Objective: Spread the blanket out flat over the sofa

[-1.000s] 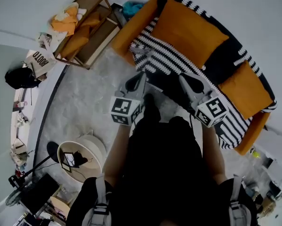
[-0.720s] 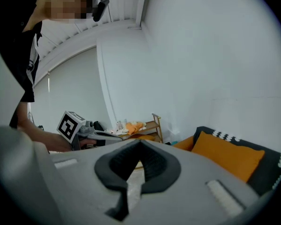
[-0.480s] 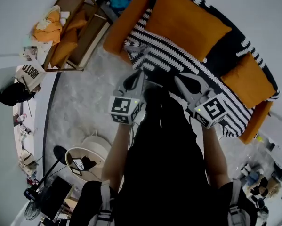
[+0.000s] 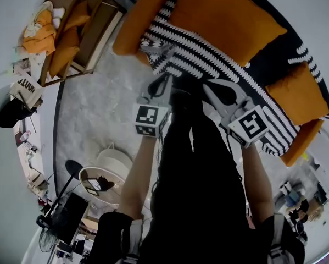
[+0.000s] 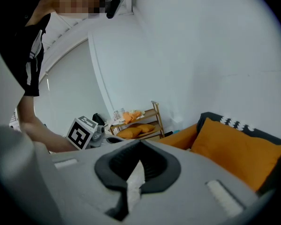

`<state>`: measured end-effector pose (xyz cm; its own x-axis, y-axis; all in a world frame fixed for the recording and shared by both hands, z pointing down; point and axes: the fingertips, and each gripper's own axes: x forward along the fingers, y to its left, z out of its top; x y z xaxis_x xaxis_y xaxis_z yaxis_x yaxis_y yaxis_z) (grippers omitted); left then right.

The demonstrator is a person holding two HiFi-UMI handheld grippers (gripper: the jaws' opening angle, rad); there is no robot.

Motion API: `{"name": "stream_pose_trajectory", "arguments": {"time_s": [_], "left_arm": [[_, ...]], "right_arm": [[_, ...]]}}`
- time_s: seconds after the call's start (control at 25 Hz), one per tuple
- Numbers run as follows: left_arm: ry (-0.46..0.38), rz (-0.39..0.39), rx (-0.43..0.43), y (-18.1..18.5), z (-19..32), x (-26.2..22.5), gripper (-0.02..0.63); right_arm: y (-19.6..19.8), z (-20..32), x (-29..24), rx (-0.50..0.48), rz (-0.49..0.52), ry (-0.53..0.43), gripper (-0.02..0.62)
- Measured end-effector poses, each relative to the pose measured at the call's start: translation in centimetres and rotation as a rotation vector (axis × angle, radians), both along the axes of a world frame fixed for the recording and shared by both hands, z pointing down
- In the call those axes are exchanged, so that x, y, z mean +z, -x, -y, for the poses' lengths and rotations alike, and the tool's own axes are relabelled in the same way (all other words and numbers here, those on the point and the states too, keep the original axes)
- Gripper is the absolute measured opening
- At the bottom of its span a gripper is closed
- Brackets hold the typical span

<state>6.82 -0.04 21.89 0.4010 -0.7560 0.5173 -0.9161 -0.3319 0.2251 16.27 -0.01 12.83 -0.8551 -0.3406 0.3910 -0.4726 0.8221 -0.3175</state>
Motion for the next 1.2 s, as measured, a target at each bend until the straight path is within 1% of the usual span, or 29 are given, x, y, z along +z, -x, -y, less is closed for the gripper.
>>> {"name": "stream_pose_trajectory", "arguments": {"time_s": [0.16,0.32,0.4,0.56,0.68,0.8,1.08,1.2], "left_arm": [[0.044,0.029,-0.012,0.5,1.7,3.9,0.046],[0.096,0.035,-0.03,0.9,3.1,8.6,0.049],[0.111,0.05,-0.03,0.7,3.5,10.6,0.055],[0.176,0.06,-0.028,0.4,3.5,14.6,0.06],[0.175,0.076,-0.046,0.9,4.2,17.4,0.077],[0.198,0.086,-0.059,1.6,4.5,20.2,0.089],[0.269,0.113,-0.071,2.6,4.7,26.3,0.115],[0.302,0.129,-0.068,2.7,4.6,29.0,0.115]], "right_arm": [[0.1,1.5,3.7,-0.013,-0.009,0.059,0.003],[0.1,3.4,7.3,-0.024,-0.008,0.083,0.003],[-0.2,4.2,8.6,-0.022,-0.01,0.094,0.003],[-0.8,5.3,11.0,-0.016,-0.01,0.114,0.003],[-1.0,5.8,13.2,-0.019,-0.025,0.134,0.003],[-1.3,6.2,15.4,-0.03,-0.041,0.136,0.002],[-0.7,6.3,18.4,-0.03,-0.033,0.155,0.003],[-0.5,6.2,19.1,-0.03,-0.027,0.167,0.003]]}}
